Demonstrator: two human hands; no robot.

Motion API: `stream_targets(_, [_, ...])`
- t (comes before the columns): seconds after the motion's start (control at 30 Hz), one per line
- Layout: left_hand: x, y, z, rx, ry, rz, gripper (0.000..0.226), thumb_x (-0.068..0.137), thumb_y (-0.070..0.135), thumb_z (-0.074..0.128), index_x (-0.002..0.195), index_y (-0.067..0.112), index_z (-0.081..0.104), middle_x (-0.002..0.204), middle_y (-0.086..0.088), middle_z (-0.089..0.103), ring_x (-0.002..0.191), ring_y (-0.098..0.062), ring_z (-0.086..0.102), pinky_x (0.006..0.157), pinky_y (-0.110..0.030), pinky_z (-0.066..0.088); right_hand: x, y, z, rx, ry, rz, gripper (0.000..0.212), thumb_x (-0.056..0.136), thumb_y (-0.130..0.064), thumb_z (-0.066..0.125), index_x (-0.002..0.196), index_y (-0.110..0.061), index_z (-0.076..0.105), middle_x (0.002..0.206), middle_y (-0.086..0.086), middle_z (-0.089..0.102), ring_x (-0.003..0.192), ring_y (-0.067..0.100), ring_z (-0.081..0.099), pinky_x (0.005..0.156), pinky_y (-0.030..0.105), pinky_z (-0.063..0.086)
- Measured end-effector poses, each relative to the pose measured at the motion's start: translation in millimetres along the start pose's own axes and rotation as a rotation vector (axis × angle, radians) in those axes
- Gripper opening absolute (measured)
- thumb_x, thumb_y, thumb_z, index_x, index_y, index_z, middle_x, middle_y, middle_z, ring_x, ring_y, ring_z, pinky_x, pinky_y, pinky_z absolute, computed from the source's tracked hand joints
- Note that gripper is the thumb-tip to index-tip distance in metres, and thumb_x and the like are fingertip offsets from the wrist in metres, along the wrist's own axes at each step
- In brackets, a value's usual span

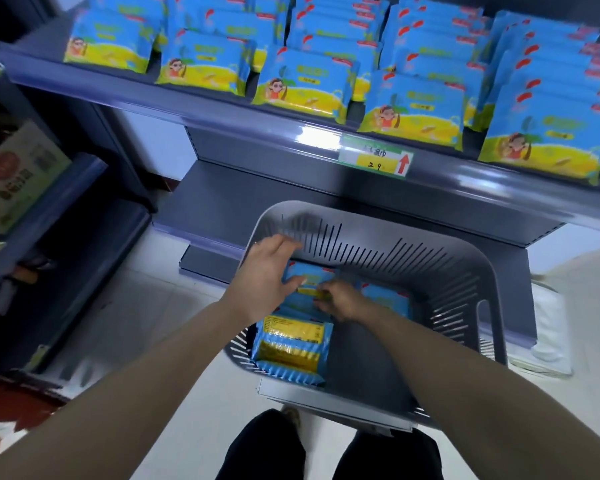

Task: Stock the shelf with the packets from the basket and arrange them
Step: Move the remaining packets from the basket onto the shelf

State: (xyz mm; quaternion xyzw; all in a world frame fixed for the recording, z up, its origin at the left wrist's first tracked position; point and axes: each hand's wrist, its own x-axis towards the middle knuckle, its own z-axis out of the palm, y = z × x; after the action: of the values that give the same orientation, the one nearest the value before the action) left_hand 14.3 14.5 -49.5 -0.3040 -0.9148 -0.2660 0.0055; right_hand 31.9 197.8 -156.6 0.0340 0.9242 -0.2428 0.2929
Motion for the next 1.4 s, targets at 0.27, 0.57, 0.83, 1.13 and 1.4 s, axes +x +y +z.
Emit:
stream_targets(0.27, [-6.5, -1.4, 8.5, -0.009, -0.027, 0.002, 0.049, 0.079, 0.023, 0.072, 0.122, 0.009, 0.054, 0.118, -0.006, 0.055, 0.111, -0.022, 0.049, 0.097, -0.031, 0.035, 1.4, -6.3, 0.3, -0.115, -0.085, 0.053, 0.018, 0.091, -0.016, 0.053, 0.075, -0.009, 0.05, 0.071, 0.006, 0.045, 0.078, 0.02, 0.048, 0.064, 0.023, 0.033])
stream_targets(0.57, [-5.0, 2.5, 15.2, -0.016, -0.117, -0.001, 0.047, 0.079, 0.018, 0.073, 0.12, 0.005, 0.057, 0.114, -0.012, 0.057, 0.108, -0.029, 0.052, 0.094, -0.033, 0.037, -40.9, -2.1, -63.7, -0.034, 0.121, -0.041, 0.032, 0.093, -0.015, 0.052, 0.123, -0.003, 0.048, 0.121, 0.019, 0.057, 0.103, 0.029, 0.056, 0.079, 0.03, 0.04])
stream_targets(0.83, [1.6, 0.6, 41.6, 0.059, -0.38, -0.034, 0.052, 0.083, 0.024, 0.068, 0.128, 0.006, 0.05, 0.123, -0.012, 0.052, 0.116, -0.03, 0.049, 0.099, -0.036, 0.038, -81.2, 25.6, -105.0, -0.214, 0.266, 0.084, 0.034, 0.097, -0.021, 0.044, 0.129, -0.009, 0.04, 0.124, 0.021, 0.056, 0.108, 0.036, 0.055, 0.076, 0.035, 0.041])
stream_targets(1.13, [24.3, 20.7, 97.5, 0.041, -0.501, -0.019, 0.054, 0.084, 0.029, 0.067, 0.131, 0.01, 0.047, 0.135, -0.01, 0.046, 0.124, -0.028, 0.042, 0.103, -0.035, 0.036, -117.6, 40.5, -114.1, -0.446, 0.408, 0.185, 0.046, 0.092, -0.018, 0.052, 0.134, -0.015, 0.035, 0.118, 0.016, 0.061, 0.102, 0.036, 0.061, 0.071, 0.037, 0.047])
stream_targets(1.4, [57.6, 30.9, 150.3, 0.018, -0.516, 0.016, 0.061, 0.076, 0.023, 0.074, 0.129, 0.008, 0.049, 0.13, -0.014, 0.049, 0.12, -0.03, 0.045, 0.1, -0.035, 0.038, -158.3, 38.0, -131.8, -0.458, 0.592, 0.126, 0.028, 0.09, -0.016, 0.049, 0.117, -0.013, 0.042, 0.11, 0.009, 0.058, 0.093, 0.037, 0.059, 0.061, 0.033, 0.032])
